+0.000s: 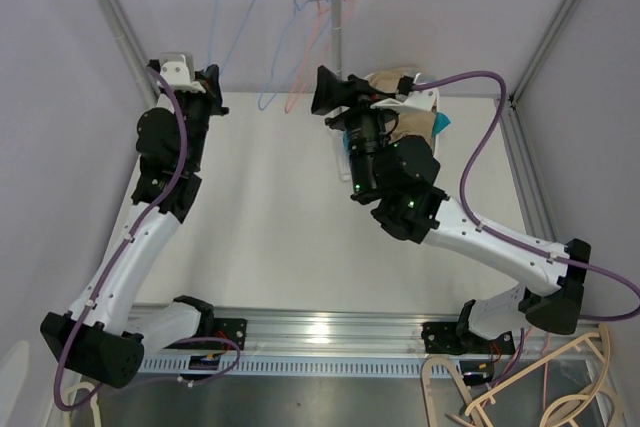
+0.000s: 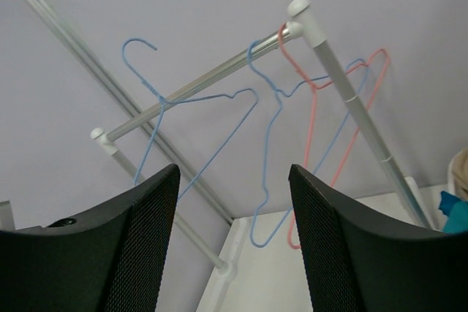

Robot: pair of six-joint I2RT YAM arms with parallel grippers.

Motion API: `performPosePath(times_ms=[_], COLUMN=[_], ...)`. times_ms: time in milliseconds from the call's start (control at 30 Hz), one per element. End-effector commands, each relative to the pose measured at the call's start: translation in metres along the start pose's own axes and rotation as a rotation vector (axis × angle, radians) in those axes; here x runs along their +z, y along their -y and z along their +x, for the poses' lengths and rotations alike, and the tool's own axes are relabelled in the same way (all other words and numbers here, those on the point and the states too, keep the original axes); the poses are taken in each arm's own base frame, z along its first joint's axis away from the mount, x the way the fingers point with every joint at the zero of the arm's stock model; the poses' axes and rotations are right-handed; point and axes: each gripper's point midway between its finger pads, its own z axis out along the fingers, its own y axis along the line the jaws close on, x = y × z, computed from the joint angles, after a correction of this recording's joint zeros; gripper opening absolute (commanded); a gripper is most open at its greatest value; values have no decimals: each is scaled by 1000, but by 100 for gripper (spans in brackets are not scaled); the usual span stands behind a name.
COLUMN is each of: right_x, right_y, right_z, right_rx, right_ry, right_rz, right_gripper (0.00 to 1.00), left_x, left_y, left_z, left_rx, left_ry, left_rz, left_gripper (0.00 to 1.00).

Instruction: Remove the t-shirt from the hanger

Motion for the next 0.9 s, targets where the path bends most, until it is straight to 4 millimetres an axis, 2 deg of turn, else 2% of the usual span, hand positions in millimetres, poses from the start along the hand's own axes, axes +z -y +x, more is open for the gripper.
performPosePath(times_ms=[0, 100, 133, 300, 667, 867], right_x=[-2, -4, -4, -3, -2, -6], right_y=[26, 41, 46, 59, 74, 81], right_z=[-35, -36, -42, -40, -27, -27], right_rx=[51, 57, 75, 67, 72, 78], right_ry=[64, 68, 79, 71, 49, 50], right_rz=[76, 96, 100, 122, 142, 152], right_gripper=[66, 66, 66, 66, 66, 66], left_x=[10, 17, 18, 26, 34, 34], left_y=[3, 5, 5, 4, -1, 2], left_z=[-19, -9, -7, 2, 15, 29], left_rx=[-21, -21, -22, -18, -20, -33], left_ry=[43, 8, 5, -35, -107, -142], left_rz=[13, 18, 18, 2, -42, -26], left_gripper=[1, 1, 1, 1, 1, 1])
